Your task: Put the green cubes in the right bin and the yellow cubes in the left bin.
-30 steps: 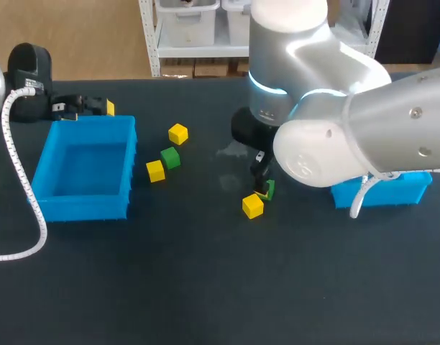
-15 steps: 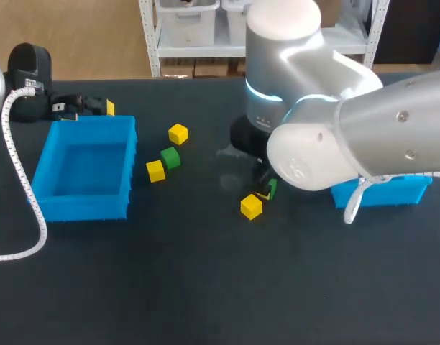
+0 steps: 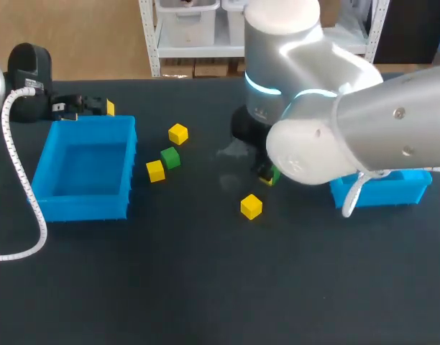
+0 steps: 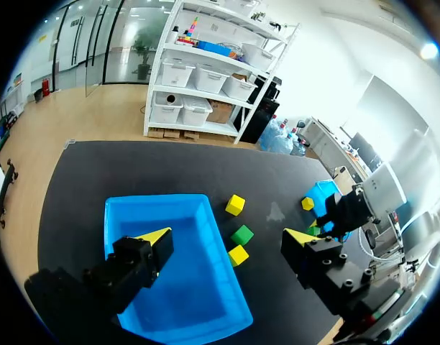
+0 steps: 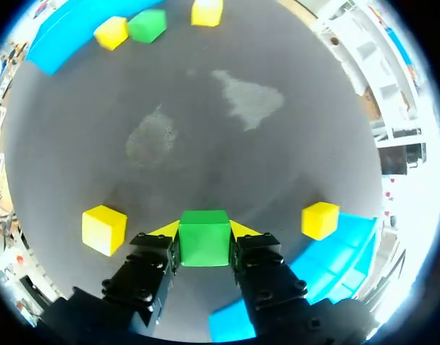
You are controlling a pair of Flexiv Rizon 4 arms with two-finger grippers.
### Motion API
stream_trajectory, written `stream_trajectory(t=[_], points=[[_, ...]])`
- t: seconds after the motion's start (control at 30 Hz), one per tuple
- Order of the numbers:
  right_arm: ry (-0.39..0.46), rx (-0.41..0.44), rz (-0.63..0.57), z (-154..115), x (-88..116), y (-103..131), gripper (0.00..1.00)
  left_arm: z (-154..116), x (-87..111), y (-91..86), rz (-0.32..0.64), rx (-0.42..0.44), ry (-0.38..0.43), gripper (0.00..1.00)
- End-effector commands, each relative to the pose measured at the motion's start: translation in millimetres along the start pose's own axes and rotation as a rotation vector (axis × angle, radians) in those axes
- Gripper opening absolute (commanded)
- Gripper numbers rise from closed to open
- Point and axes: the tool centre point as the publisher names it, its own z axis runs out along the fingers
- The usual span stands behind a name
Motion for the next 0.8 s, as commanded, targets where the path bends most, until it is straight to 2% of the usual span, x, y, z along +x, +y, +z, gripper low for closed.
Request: stream_trajectory(t=[0.03,0.2,0.4,0.57,0.8], points=[[-0.031,0.021,0.049,-21.1,7.2,-17.9,0.07,0.0,1.1,2.2,0.002,0.01,-0.005,1.0],[-0.099,0.039,0.191,-50.5,10.9,-51.4,0.07,0.0,1.1,2.2,0.002,0.01,-0.005,1.0],[-0.133,0.071,0.281,-71.4,22.8,-75.5,0.06,0.0,1.1,2.2,0.002,0.01,-0.005,1.0],[-0.135,0.084,0.355,-75.4,39.6,-89.6,0.04,0.0,1.1,2.2,0.002,0.01,-0.005,1.0],[-0.111,0.098,0.503,-66.4,77.9,-117.1,0.04,0.0,1.1,2.2,0.002,0.01,-0.005,1.0]])
